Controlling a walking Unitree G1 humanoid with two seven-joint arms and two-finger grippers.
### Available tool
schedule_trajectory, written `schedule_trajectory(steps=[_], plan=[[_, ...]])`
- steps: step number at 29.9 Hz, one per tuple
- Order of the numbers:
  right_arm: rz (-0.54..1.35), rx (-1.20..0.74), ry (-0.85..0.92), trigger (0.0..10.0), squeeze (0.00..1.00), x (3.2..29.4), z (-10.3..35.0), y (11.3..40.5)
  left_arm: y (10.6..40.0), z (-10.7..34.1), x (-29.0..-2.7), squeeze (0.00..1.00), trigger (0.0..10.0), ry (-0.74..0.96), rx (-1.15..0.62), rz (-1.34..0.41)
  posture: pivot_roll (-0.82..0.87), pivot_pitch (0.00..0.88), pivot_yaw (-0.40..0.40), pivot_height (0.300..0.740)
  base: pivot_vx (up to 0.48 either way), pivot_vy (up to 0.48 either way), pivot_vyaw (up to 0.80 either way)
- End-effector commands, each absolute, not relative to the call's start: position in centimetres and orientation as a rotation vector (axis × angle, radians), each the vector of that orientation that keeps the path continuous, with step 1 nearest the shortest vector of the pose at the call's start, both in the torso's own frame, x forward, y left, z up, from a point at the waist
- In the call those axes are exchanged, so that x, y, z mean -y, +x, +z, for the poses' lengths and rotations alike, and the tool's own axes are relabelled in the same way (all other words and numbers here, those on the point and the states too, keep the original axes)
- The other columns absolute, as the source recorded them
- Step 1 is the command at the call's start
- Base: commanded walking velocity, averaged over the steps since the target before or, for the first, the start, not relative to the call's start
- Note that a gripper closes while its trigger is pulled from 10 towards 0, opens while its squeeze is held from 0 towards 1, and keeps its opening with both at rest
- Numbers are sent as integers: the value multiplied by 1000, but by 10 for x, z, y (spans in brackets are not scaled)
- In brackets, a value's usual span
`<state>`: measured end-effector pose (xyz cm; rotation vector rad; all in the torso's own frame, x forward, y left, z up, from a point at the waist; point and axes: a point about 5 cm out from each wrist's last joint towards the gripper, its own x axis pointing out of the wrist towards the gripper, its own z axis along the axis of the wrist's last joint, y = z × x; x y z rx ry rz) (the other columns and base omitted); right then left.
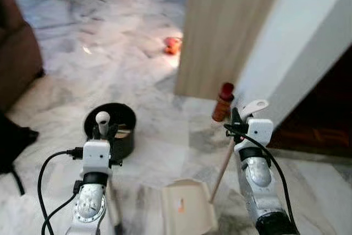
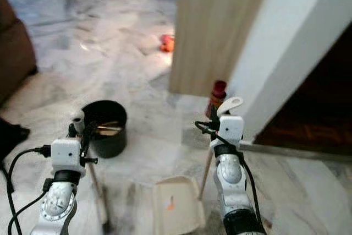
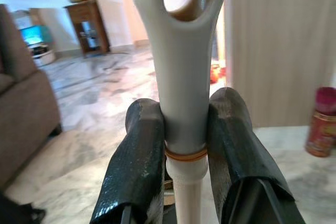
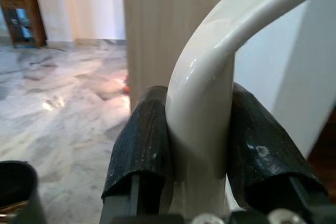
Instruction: Sweep floor
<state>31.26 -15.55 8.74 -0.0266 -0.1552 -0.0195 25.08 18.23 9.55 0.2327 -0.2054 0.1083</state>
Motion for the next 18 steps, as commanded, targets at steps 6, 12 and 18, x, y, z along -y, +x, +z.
schedule_trajectory(steps=[6, 12, 18], plan=[[-28, 184, -12, 10000, 0, 153, 93, 315, 253, 101, -184, 0, 10000, 258, 238, 91, 128, 42, -56, 740, 0, 0, -800], [-43, 186, -9, 10000, 0, 154, 92, 315, 257, 101, -186, 0, 10000, 262, 233, 83, 131, 38, -40, 740, 0, 0, -800], [-53, 187, -17, 10000, 0, 155, 92, 314, 261, 101, -184, 0, 10000, 265, 228, 74, 127, 39, -30, 740, 0, 0, -800]])
